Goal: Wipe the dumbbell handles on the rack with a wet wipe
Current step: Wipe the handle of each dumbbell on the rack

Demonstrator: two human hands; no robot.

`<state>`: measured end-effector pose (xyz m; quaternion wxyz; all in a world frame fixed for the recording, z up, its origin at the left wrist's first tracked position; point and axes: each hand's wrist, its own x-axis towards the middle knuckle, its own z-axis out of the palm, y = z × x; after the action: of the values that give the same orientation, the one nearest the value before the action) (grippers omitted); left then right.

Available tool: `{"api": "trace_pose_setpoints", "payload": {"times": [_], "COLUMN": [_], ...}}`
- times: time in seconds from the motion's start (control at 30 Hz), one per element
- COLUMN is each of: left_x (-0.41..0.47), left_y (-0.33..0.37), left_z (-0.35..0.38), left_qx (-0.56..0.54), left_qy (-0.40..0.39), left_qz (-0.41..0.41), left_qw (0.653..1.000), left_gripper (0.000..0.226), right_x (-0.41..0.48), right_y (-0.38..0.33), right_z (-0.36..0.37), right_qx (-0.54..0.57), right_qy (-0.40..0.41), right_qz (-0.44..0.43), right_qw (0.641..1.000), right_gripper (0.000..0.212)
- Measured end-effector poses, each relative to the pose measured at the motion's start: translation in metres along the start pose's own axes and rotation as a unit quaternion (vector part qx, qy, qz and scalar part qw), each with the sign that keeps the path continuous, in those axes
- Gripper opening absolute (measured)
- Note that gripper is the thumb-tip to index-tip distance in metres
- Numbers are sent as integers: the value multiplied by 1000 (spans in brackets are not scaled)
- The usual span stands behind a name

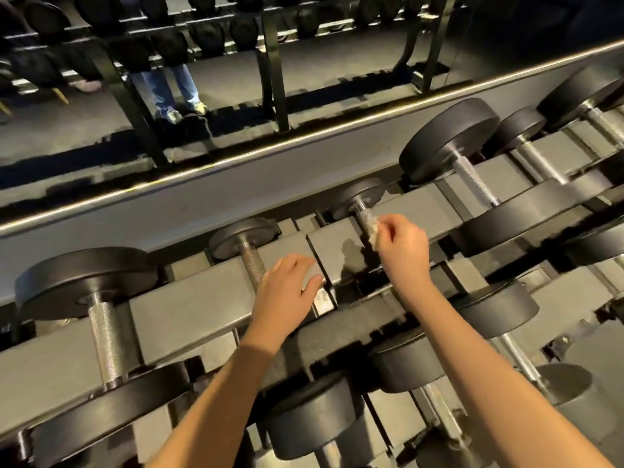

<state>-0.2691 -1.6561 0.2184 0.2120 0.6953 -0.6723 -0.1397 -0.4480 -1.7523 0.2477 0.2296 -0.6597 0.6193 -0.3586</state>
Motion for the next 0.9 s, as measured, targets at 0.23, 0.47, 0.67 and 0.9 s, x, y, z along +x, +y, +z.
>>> {"api": "trace_pose_setpoints", "payload": {"times": [0.23, 0.47, 0.67, 0.9], "left_x": [0, 3, 12, 12], "left_y": [3, 6, 12, 11], "left_z": [3, 5, 7, 8], "left_qx": [52, 70, 95, 87], "left_qy": [-15, -28, -59, -55], "left_qz": [13, 15, 17, 11], "left_qw": [998, 997, 994, 995], "left_gripper": [63, 60, 47, 57], "right_x": [45, 52, 72, 41], "right_y": [38, 51, 39, 51], "right_z": [22, 17, 36, 20], "right_qx": [-218, -183, -113, -200], "right_qy": [-100, -127, -80, -146], "right_qz": [-50, -56, -68, -146], "right_qw": [970, 973, 988, 958], "right_gripper": [17, 18, 22, 15]}}
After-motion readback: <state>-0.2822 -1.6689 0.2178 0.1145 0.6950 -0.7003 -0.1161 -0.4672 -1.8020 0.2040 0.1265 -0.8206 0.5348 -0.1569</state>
